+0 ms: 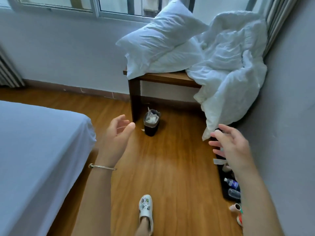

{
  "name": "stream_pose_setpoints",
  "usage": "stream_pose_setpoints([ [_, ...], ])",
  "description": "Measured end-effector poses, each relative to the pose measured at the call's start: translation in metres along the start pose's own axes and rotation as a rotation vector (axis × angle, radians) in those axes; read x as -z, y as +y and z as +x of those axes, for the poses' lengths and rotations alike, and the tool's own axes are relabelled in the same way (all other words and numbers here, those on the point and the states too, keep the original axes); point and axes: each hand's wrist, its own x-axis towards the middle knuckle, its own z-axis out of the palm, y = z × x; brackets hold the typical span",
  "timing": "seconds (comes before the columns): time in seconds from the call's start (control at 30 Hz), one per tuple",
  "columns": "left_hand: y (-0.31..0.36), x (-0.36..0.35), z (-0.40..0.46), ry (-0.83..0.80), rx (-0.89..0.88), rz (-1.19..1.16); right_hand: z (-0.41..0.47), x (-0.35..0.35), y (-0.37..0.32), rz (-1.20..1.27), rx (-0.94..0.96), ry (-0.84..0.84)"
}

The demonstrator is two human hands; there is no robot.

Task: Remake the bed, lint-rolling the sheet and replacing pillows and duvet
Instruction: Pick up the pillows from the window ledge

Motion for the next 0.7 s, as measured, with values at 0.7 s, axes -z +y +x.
stream_pose_setpoints([
  [0.7, 0.07, -0.216, 0.757, -0.166, -0.102, -0.004, 0.686, -0.25, -0.087, 0.233, 0.024, 0.022],
])
